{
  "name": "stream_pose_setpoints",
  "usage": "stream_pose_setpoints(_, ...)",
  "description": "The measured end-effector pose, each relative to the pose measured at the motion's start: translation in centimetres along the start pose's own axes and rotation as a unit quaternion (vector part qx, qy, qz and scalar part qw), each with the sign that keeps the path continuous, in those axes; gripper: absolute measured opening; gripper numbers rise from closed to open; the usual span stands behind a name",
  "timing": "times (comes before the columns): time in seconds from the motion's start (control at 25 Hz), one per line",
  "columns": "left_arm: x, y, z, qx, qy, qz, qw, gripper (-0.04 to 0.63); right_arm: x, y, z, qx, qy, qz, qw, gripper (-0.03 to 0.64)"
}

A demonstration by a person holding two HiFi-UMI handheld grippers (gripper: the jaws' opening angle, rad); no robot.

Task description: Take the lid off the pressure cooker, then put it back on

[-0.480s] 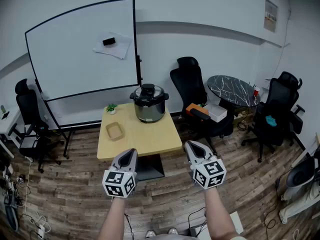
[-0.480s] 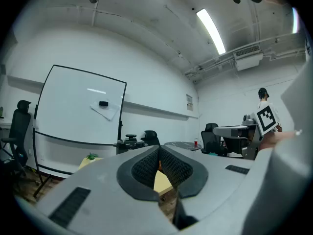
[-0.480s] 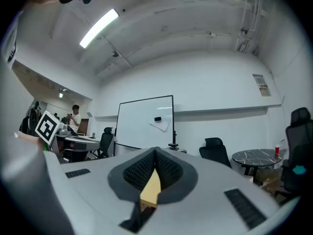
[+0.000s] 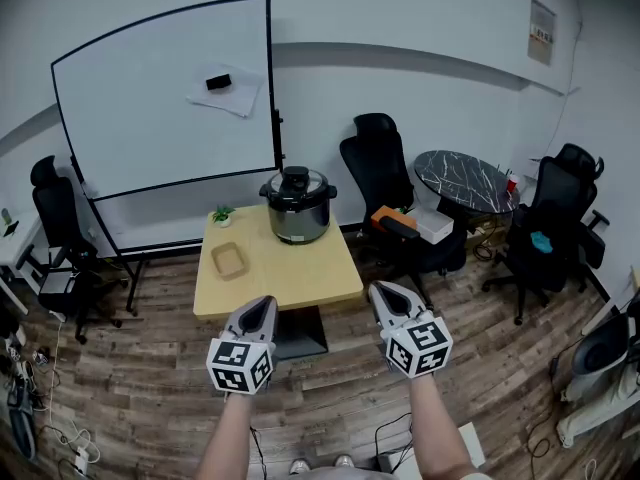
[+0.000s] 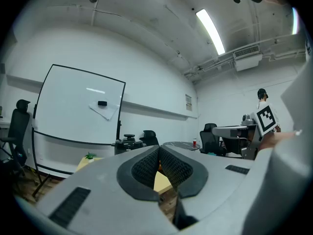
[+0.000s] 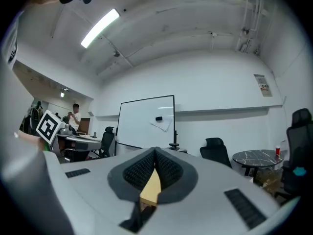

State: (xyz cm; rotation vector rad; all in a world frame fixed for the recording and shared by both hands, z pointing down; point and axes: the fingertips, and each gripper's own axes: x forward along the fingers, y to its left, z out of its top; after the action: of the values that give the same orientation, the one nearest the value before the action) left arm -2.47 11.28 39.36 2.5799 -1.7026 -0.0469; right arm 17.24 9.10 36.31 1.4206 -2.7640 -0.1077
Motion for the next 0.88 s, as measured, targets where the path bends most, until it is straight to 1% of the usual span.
stream_pose_setpoints(0.56,0.09,-0.17,-0.06,0.002,0.003,0.001,1.0000,0.017,0.15,0.26,0.06,0.004,-0.010,0.008,1.000,0.002)
stream_pose_setpoints(0.64,0.07,-0.21,-0.14,0.002,0.005,0.002,1.0000,0.017,0.22,0.53,-0.13,0.007,-0.008,0.015,1.000,0.044)
stream_pose_setpoints(0.68,0.05,-0.26,-0.18,0.002,0.005,0.002,1.0000,0.017,0.23,0.62,-0.26,0.008,-0.006,0.019,1.000,0.083)
stream_pose_setpoints(0.8,0.12,-0.35,-0.14,0.002,0.005,0.002,1.0000,0.017,0.39,0.70,-0.38,0.007,-0.004,0.025,1.000,0.136)
stream_pose_setpoints(0.88,0.32,-0.37,-0.02,0.003,0.004,0.003,1.0000,0.017,0.70,0.63,-0.30,0.008,-0.004,0.029,1.000,0.199)
